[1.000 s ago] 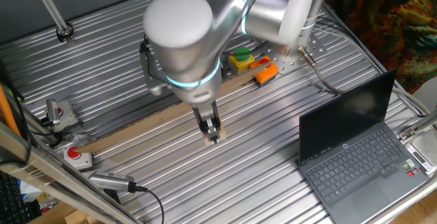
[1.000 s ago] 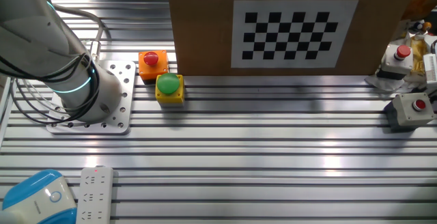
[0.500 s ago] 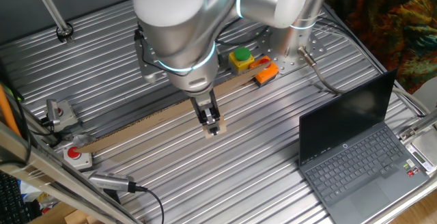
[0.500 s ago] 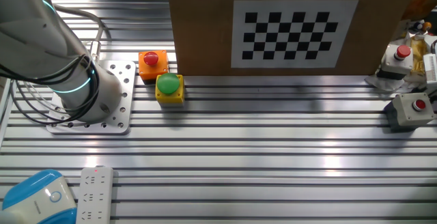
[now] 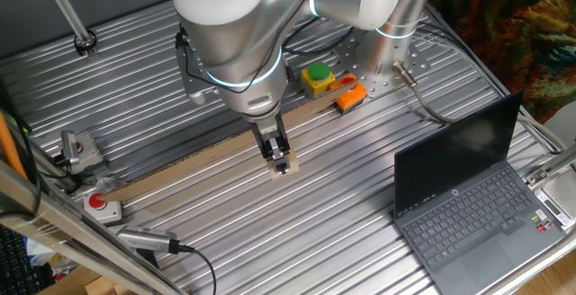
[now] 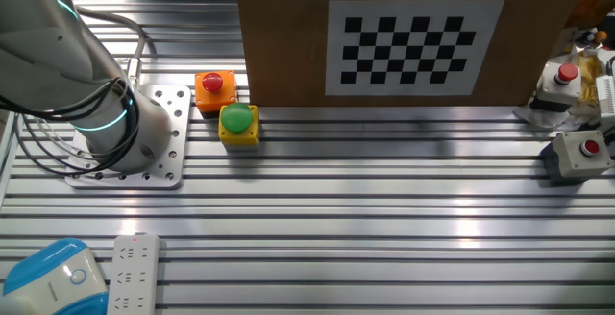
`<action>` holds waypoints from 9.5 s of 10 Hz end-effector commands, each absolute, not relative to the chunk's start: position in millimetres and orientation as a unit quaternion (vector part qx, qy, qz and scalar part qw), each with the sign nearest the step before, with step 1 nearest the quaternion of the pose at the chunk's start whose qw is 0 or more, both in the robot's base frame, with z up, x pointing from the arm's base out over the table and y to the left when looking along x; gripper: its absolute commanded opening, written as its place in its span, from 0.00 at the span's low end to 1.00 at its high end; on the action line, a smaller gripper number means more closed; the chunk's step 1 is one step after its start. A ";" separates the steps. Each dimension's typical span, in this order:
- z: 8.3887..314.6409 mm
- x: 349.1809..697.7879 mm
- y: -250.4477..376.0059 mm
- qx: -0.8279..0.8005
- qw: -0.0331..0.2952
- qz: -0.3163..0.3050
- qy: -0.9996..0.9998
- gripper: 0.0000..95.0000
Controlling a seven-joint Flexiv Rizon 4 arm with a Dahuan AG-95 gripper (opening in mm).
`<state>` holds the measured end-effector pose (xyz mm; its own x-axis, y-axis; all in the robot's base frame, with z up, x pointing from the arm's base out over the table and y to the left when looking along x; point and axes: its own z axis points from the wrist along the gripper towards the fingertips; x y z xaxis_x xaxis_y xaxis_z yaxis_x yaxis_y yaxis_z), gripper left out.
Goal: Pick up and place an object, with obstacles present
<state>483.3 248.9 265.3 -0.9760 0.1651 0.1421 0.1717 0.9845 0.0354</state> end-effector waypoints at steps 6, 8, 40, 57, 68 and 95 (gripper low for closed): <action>264.9 483.9 249.2 -0.072 0.074 -0.035 -0.994 0.00; 264.9 483.9 249.2 -0.060 0.078 -0.042 -0.994 0.00; 332.5 482.9 245.6 -0.011 0.044 -0.022 -0.999 0.00; 348.9 438.1 107.5 0.105 0.060 -0.035 -0.992 0.00; 327.7 428.8 92.1 0.096 0.061 -0.012 -0.993 0.00; 327.2 427.8 91.9 0.000 0.052 -0.009 -0.999 0.00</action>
